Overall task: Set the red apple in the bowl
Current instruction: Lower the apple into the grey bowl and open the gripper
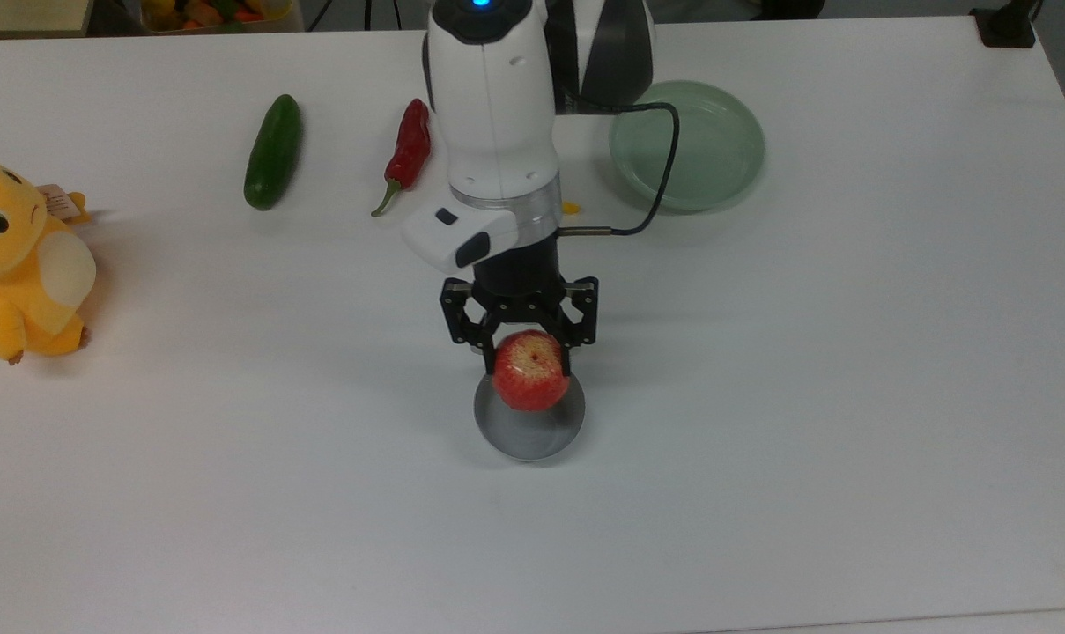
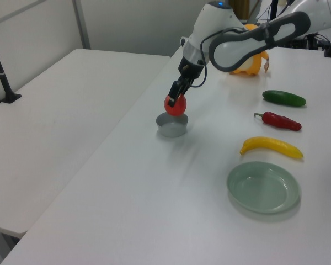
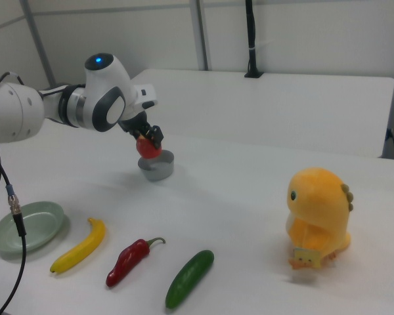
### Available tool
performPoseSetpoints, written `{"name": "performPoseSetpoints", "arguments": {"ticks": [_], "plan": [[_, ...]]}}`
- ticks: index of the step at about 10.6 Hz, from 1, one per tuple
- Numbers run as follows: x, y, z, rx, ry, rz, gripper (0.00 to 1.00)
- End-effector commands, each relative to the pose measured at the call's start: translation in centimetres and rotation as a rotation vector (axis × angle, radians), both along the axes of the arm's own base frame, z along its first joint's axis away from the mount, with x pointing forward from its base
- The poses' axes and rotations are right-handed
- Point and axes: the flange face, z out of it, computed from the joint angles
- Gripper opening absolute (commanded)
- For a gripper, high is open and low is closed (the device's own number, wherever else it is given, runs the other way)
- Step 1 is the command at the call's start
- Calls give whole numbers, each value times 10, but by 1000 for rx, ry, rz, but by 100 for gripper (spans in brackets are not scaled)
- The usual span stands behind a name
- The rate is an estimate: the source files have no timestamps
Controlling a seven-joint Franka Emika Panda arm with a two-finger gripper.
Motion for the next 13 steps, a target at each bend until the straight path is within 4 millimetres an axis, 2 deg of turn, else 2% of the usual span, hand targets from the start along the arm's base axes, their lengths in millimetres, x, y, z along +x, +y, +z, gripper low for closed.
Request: {"name": "performPoseSetpoints", "arguments": {"ticks": [1, 2, 3, 7, 10, 13], "plan": [[3, 17, -17, 15, -42, -16, 50], [5, 17, -20, 17, -51, -20, 50], [7, 18, -31, 11, -52, -19, 50], [8, 17, -36, 2, -71, -15, 52], [10, 7, -32, -1, -76, -25, 56], [9, 2, -21, -8, -87, -23, 55]]}}
